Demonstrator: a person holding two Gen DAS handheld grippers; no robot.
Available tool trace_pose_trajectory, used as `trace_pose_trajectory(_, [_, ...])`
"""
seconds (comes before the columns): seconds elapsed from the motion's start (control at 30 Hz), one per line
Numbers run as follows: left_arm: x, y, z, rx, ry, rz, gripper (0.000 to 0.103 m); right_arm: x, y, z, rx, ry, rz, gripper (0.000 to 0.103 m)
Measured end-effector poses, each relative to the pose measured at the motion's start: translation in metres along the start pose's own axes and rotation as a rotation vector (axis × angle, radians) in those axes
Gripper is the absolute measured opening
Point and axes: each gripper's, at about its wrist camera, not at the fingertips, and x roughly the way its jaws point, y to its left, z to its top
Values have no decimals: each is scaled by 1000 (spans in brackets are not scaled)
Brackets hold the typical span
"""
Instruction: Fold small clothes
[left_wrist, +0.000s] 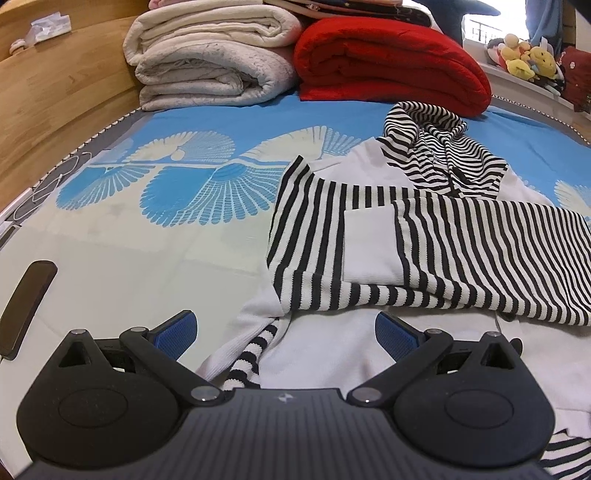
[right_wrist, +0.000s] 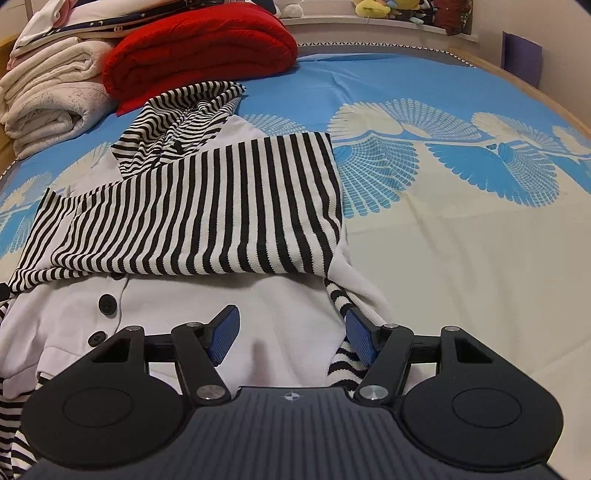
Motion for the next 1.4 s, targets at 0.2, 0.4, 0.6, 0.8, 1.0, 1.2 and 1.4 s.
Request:
trace_pose_trajectory(0.2, [-1,-1,-2,14,16,-31,103,-3,-3,1,3,-9,6,66])
trace_pose_trajectory(0.4, [-42,23,39,-111,24,-287,103,-60,-13,36,76,-161,79,66])
trace_pose_trajectory(0.6, [-85,13,169,-60,-226,-314,103,-146,-10,156,93,-428,173,77])
trace_pose_trajectory(0.8, [10,-43,284,-43,-183,-302,103,-88,30,293,72,-501,114,85])
trace_pose_trajectory(1.0, [176,-89,299,-179,30,-329,103,105,54,346,245,-197,163,86])
trace_pose_trajectory(1.2, [283,-133,292,-143,103,-366,103,273,107,315,145,0,63,85])
trace_pose_trajectory(1.4, [309,-164,287,-11,58,-318,1,334,123,301,121,10,5,4])
